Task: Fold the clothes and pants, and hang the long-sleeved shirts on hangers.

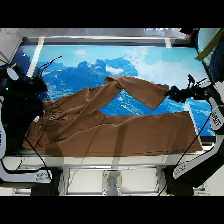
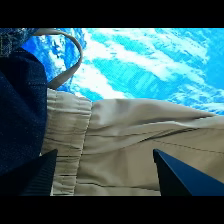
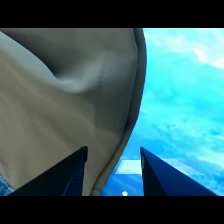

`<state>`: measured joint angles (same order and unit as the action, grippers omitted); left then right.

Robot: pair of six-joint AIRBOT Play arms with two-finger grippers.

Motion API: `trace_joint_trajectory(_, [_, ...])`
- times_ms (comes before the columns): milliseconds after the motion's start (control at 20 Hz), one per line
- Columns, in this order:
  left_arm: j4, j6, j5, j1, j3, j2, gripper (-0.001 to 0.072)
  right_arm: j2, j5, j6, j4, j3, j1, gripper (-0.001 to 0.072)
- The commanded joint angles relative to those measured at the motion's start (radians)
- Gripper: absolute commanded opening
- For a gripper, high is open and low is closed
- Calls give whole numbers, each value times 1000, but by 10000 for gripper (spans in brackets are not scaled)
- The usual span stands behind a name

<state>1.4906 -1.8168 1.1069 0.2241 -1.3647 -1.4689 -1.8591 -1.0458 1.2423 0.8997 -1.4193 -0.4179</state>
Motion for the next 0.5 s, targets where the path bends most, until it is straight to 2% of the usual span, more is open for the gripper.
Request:
trace_joint_trajectory(0, [0,0,1,0,-1,-1,713,-15,1,0,2,-3,10,374])
trace_joint_trajectory(250, [1,1,1,0,-1,-1,713,-47,-25,-68,-104,-8,31,373])
trace_joint_trajectory(350, [1,1,0,0,-1,-1,713,-47,-29,-77,-118,-28,31,348])
trace_joint_trajectory(450, [1,4,0,0,-1,-1,713,-47,-44,-77,-118,-58,31,48])
